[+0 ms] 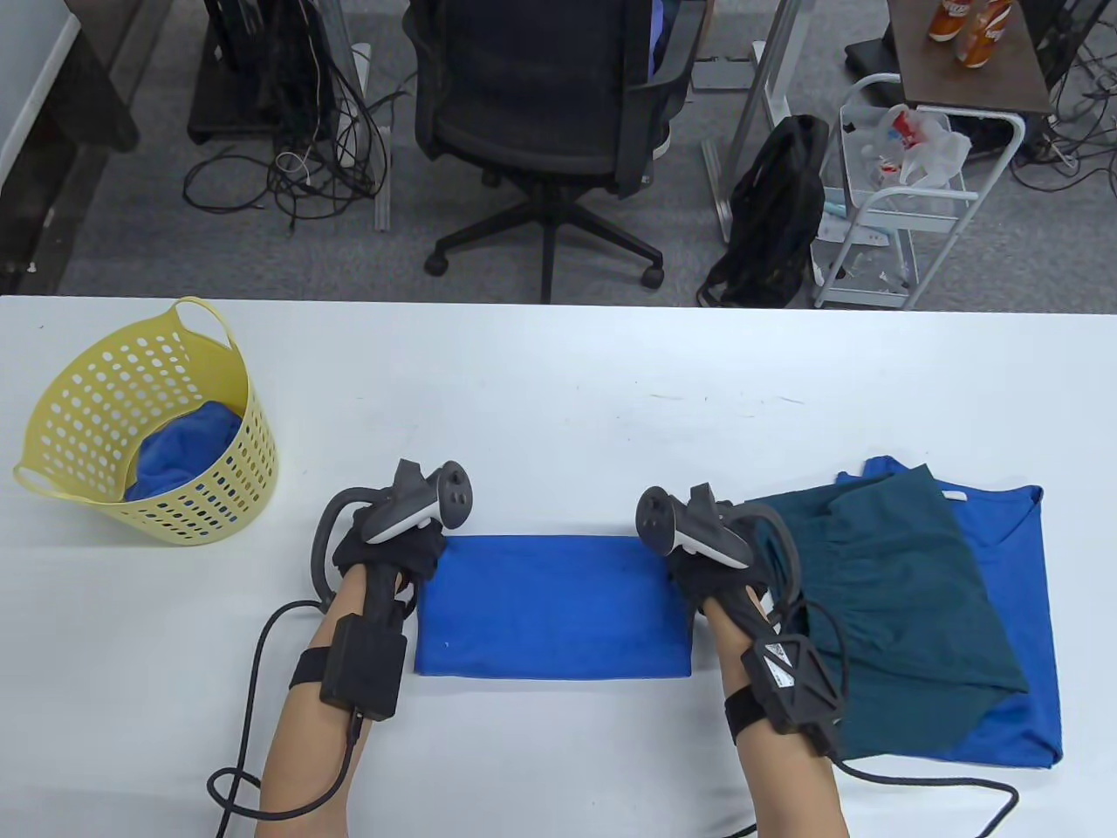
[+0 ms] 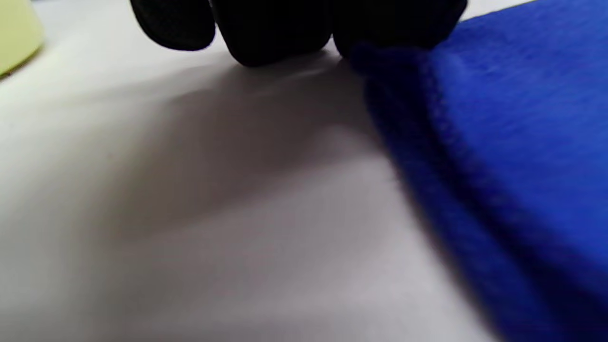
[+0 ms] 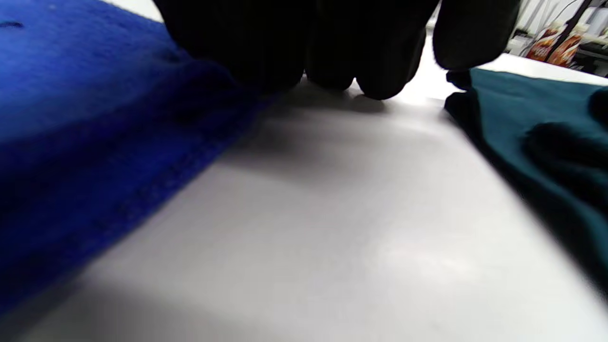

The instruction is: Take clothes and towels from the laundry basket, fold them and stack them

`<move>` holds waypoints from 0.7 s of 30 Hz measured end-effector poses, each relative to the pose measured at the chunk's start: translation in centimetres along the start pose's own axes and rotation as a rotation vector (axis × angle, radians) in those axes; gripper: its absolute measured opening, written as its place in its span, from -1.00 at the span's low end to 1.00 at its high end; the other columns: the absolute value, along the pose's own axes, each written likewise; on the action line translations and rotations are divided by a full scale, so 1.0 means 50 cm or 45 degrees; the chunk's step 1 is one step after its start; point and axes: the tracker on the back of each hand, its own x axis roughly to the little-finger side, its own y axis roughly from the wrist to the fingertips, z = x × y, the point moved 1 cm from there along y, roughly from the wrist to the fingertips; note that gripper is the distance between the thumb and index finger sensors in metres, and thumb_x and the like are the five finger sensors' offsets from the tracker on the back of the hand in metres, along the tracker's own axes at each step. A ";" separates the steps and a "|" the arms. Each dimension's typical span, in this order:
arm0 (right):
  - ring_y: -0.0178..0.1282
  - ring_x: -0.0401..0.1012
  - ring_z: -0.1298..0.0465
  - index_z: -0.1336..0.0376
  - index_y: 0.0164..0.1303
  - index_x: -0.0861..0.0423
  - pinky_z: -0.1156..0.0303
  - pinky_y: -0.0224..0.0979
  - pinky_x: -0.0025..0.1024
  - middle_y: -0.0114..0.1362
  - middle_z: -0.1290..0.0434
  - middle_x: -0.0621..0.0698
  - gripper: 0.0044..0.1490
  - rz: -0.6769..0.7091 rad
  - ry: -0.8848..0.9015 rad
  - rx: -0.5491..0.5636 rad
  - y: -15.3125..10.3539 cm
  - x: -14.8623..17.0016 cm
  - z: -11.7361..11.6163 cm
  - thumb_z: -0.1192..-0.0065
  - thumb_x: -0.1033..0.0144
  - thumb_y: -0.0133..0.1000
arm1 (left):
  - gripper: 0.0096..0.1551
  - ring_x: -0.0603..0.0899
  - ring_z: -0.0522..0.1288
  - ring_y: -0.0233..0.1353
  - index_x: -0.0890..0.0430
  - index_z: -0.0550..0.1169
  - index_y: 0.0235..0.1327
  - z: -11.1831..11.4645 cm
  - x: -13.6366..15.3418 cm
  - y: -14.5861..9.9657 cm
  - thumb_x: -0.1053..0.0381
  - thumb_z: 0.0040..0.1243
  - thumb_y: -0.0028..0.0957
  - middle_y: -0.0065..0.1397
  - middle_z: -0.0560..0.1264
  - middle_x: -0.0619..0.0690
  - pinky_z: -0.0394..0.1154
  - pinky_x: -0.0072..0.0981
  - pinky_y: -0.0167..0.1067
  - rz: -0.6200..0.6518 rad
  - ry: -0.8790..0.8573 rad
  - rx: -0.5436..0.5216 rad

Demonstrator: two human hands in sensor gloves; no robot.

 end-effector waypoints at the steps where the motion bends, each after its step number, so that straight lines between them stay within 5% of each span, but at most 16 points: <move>1: 0.49 0.24 -0.35 -0.35 0.32 0.22 -0.23 0.49 0.35 0.53 -0.34 0.26 -0.49 0.002 0.019 0.012 -0.001 0.004 -0.001 -0.24 0.23 0.26 | -0.48 0.18 0.49 0.47 -0.10 0.49 0.30 0.002 0.002 -0.002 -0.22 0.22 0.11 0.57 0.40 0.03 0.43 0.19 0.44 0.000 0.014 -0.075; 5: 0.50 0.29 -0.33 -0.11 0.65 0.27 -0.24 0.48 0.36 0.61 -0.25 0.36 -0.28 -0.087 0.292 0.014 -0.031 0.056 0.009 -0.10 0.24 0.33 | -0.22 0.25 0.43 0.58 -0.02 0.30 0.62 0.003 0.031 -0.040 -0.24 0.13 0.14 0.72 0.27 0.16 0.43 0.19 0.45 0.034 -0.054 -0.126; 8: 0.31 0.23 -0.49 -0.16 0.62 0.33 -0.39 0.36 0.24 0.49 -0.38 0.39 -0.33 -0.137 0.524 0.069 -0.076 0.086 0.019 -0.07 0.29 0.36 | -0.14 0.37 0.30 0.66 0.04 0.19 0.72 -0.004 0.063 -0.112 -0.22 0.09 0.18 0.78 0.16 0.25 0.37 0.27 0.46 0.130 -0.316 -0.237; 11: 0.17 0.17 -0.56 -0.23 0.56 0.39 -0.45 0.27 0.19 0.35 -0.48 0.38 -0.34 -0.231 0.727 -0.039 -0.108 0.094 0.008 -0.16 0.28 0.36 | -0.11 0.40 0.28 0.67 0.04 0.18 0.74 -0.008 0.086 -0.186 -0.24 0.10 0.17 0.79 0.16 0.28 0.36 0.29 0.46 0.226 -0.502 -0.364; 15: 0.21 0.18 -0.53 -0.10 0.64 0.52 -0.44 0.28 0.21 0.36 -0.47 0.41 -0.07 -0.294 0.531 -0.214 -0.128 0.059 -0.014 -0.22 0.07 0.35 | -0.15 0.38 0.32 0.66 0.03 0.24 0.71 -0.009 0.111 -0.274 -0.24 0.12 0.17 0.77 0.21 0.25 0.39 0.28 0.45 0.232 -0.501 -0.592; 21: 0.23 0.20 -0.51 -0.11 0.62 0.58 -0.44 0.29 0.25 0.36 -0.44 0.46 0.07 -0.396 0.306 -0.197 -0.119 -0.021 -0.020 -0.42 0.07 0.22 | -0.14 0.36 0.33 0.65 0.02 0.25 0.71 0.000 0.145 -0.333 -0.25 0.12 0.15 0.77 0.22 0.24 0.39 0.27 0.45 0.183 -0.467 -0.710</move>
